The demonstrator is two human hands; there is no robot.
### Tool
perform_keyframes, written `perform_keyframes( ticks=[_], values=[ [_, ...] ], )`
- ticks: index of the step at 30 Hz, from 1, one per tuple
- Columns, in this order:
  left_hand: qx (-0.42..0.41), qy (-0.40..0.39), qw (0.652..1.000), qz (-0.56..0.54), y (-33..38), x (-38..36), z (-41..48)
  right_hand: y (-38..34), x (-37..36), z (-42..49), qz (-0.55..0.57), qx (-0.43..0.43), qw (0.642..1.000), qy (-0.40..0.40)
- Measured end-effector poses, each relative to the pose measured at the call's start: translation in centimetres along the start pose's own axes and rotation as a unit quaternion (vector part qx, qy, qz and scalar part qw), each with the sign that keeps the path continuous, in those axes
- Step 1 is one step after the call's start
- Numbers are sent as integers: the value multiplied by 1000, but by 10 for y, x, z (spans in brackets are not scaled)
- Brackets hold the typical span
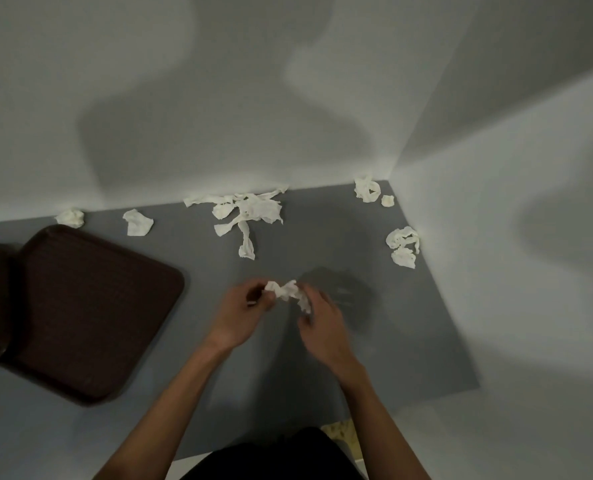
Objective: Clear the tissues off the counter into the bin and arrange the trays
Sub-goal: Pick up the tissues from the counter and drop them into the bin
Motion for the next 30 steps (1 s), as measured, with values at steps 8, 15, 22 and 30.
perform_keyframes(
  ticks=[8, 15, 22, 30],
  values=[
    [10, 82, 996, -34, 11, 17, -19, -14, -30, -5, 478, -153, 863, -55],
    [-12, -4, 998, 65, 6, -13, -21, -19, -12, -11, 453, -192, 870, -21],
    [-73, 10, 977, 199, 18, -28, -2, -15, 19, -21, 321, -153, 935, 1],
    [8, -70, 997, -25, 36, -62, 6, 14, 62, -16, 149, -82, 977, 129]
  ],
)
Point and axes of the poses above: each hand's wrist, its own z-axis towards the middle knuckle, its own x-axis out of the back of the hand, y = z × x, the point moved 5 cm from there along z, towards the middle knuckle, and after that the axes turned 5 degrees about -z, right-handed, at the moved point
